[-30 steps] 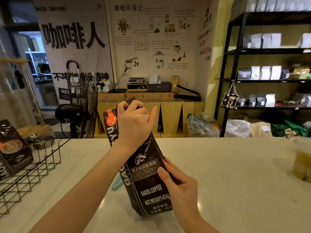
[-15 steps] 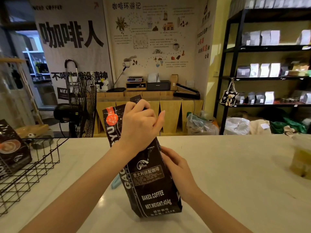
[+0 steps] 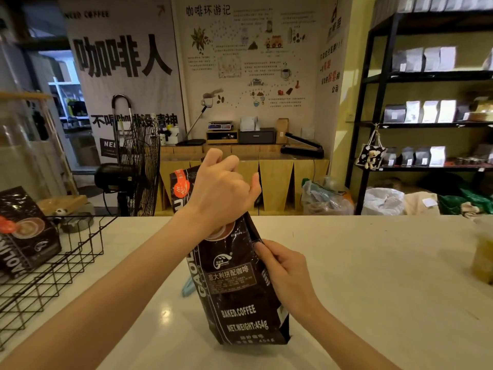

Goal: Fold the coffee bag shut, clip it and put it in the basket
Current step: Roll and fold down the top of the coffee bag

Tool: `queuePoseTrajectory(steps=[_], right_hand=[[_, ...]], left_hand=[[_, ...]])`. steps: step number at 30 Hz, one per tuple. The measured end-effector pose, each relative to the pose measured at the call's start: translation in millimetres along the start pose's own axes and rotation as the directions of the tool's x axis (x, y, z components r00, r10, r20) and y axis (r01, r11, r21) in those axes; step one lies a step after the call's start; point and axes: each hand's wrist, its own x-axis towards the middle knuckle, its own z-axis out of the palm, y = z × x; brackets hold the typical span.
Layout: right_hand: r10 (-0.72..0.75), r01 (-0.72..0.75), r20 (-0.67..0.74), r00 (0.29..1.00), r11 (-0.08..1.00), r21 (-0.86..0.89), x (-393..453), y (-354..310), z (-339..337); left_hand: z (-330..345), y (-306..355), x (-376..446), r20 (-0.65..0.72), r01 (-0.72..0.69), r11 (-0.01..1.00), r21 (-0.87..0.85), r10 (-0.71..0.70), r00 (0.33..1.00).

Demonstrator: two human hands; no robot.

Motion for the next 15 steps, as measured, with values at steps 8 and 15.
queuePoseTrajectory(steps=[8, 15], right_hand=[[0.381, -0.399, 0.164, 0.91, 0.912, 0.096, -18.7, 20.9, -8.6], [0.341, -0.345, 0.051, 0.939, 0.935, 0.089, -25.4, 28.0, -4.0]], left_hand=[[7.0, 3.2, -1.4, 0.036, 0.139, 0.99, -0.008, -0.138, 0.99], [11.3, 5.1, 0.9, 0.06, 0.159, 0.987, 0.004, -0.159, 0.985]])
